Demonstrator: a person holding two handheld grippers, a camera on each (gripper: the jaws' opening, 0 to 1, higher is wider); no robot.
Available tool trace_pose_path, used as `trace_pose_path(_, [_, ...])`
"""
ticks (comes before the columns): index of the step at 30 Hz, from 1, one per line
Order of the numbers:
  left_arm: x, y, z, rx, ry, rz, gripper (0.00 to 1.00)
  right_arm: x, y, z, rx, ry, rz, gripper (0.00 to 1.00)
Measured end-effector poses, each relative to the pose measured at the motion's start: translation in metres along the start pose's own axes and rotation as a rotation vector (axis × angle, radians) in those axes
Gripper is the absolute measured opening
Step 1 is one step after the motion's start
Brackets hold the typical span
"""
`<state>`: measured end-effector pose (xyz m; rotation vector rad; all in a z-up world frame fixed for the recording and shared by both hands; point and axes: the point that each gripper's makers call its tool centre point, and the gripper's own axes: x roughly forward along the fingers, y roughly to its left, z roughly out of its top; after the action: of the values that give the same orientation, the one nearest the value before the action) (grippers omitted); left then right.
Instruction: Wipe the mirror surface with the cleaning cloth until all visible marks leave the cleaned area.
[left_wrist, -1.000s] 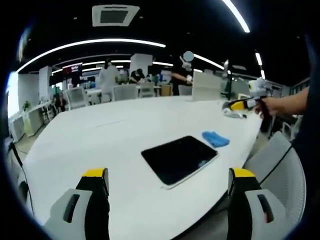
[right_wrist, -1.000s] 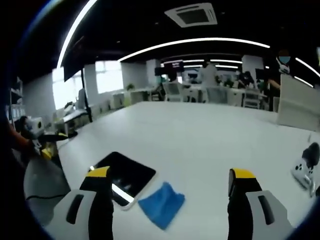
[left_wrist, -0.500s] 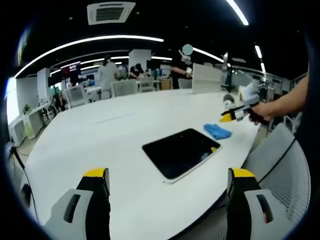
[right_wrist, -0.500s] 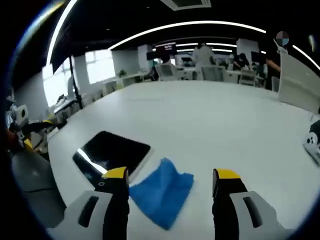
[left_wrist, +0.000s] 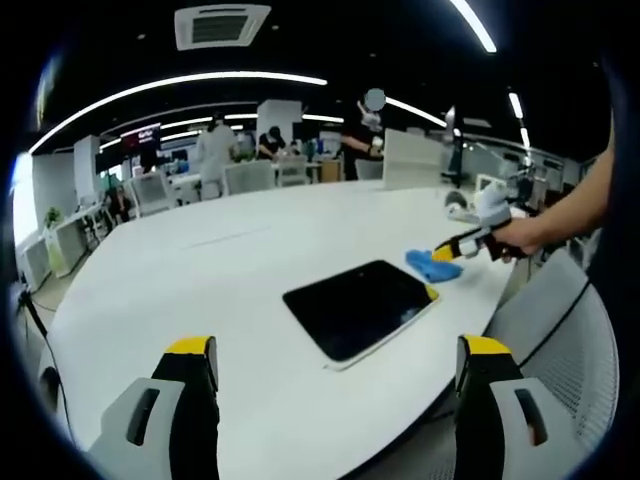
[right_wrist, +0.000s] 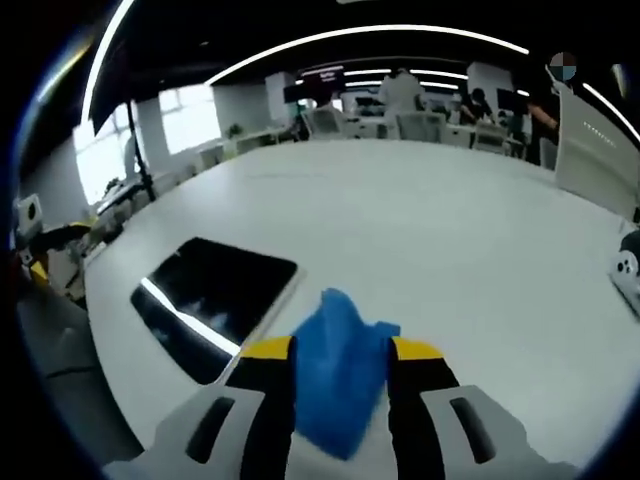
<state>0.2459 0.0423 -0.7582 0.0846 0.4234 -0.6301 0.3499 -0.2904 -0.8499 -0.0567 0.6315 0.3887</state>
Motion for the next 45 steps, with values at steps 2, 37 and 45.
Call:
trace_pose_path(2, [0.0,0.001,-0.001,0.003,0.005,0.004,0.99,0.003,0.003,0.002,-0.009,0.003,0.009,0.27])
trace_pose_path(37, [0.0,0.003,-0.003,0.069,0.004,0.028,0.99,0.022,-0.011,-0.011,0.069,0.088,-0.062,0.01])
trace_pose_path(45, [0.001,0.001,-0.005,0.059,0.009,0.014,0.99,0.014,-0.024,0.001,0.116,0.082,-0.079,0.01])
